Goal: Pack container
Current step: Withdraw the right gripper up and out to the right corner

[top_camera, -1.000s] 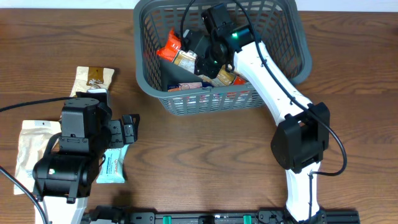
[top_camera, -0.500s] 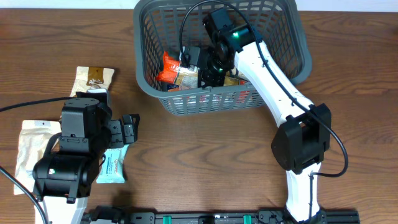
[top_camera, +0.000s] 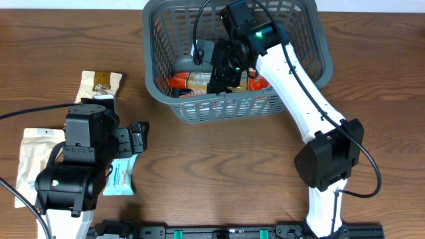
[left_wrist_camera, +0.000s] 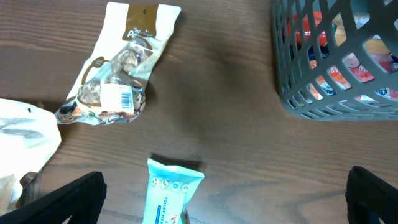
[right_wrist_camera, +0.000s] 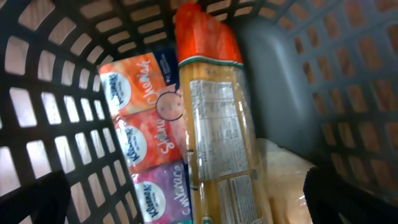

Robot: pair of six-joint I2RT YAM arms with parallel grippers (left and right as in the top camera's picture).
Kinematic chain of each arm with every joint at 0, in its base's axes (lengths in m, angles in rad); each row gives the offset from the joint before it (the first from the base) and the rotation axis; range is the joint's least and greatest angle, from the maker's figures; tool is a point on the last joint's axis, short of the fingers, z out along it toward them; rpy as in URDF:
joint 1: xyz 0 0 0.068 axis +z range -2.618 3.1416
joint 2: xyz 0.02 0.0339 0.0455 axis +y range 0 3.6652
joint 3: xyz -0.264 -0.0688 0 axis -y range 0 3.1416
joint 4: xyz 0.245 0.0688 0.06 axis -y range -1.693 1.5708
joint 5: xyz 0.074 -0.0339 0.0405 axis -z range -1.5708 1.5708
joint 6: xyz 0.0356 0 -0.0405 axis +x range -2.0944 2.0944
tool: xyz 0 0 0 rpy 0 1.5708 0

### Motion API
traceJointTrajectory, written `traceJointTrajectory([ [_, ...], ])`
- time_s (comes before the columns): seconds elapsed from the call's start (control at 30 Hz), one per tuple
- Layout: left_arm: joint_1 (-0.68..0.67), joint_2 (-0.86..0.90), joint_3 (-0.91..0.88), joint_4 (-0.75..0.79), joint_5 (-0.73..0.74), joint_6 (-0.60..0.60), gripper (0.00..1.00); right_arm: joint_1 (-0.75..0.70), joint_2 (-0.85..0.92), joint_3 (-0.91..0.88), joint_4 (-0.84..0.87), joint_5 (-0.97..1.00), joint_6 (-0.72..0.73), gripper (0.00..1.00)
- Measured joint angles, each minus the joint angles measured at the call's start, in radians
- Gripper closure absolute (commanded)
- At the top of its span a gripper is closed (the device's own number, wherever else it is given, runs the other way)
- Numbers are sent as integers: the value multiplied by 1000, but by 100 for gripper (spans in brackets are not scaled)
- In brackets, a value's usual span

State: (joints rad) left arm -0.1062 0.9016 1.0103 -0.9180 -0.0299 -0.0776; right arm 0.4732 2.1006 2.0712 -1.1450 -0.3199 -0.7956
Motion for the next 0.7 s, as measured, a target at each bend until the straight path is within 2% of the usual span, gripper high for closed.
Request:
traceJointTrajectory([
  [0.2,1,0,0,1,-20,-1,1,0,0,149,31,36,173,1],
  [0.33,41,0,0,1,-53,-3,1,-2,-2,356,19,203,433,1],
  [0.5,153,0,0,1,-66,-4,2,-42,-34,577,-111,423,718,1],
  [0.7,339,0,0,13,-82,-23,1,-171,-165,687,-308,614,939,1],
])
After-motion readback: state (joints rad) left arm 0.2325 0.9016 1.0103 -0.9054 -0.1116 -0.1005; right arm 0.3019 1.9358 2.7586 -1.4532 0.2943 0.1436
